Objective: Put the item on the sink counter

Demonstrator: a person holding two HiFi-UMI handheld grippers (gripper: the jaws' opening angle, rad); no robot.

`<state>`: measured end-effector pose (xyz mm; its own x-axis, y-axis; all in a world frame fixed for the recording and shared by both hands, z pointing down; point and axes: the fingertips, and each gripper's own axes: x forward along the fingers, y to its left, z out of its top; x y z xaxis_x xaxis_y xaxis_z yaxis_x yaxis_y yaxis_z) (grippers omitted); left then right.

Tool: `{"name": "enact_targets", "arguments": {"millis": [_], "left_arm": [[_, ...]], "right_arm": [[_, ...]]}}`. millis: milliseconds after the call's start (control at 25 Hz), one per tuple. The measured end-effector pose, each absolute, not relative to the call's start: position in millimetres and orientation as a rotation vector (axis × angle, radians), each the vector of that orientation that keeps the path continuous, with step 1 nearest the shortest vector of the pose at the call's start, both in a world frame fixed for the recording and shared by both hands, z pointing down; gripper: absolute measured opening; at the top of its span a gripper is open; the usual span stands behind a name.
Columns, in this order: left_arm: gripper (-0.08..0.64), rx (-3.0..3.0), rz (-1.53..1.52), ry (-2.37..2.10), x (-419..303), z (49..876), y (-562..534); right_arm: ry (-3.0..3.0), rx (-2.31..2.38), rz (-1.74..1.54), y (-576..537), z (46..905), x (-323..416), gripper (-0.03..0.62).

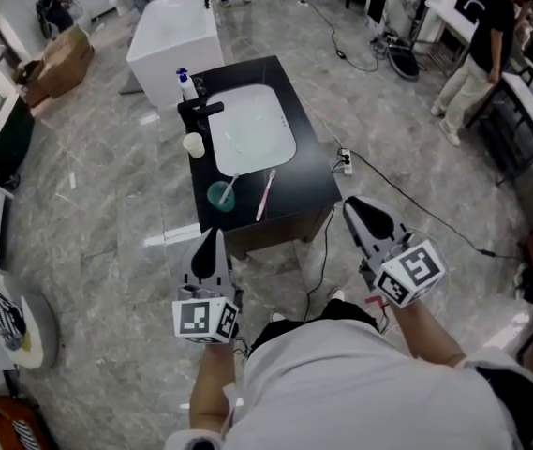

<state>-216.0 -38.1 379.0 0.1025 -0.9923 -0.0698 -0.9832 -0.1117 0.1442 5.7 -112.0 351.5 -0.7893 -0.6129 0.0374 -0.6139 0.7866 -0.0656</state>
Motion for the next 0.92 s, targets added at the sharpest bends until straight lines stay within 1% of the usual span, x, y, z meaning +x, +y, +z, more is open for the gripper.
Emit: {"name": "enact_targets", "arguments": {"millis": [920], "left_arm": [[0.002,2.261,-0.231,-2.018,-218.3,383.9,-40.3]], "right_arm": [[-2.955,1.057,0.123,-120.7,358.4,-2.3,0.055]]}}
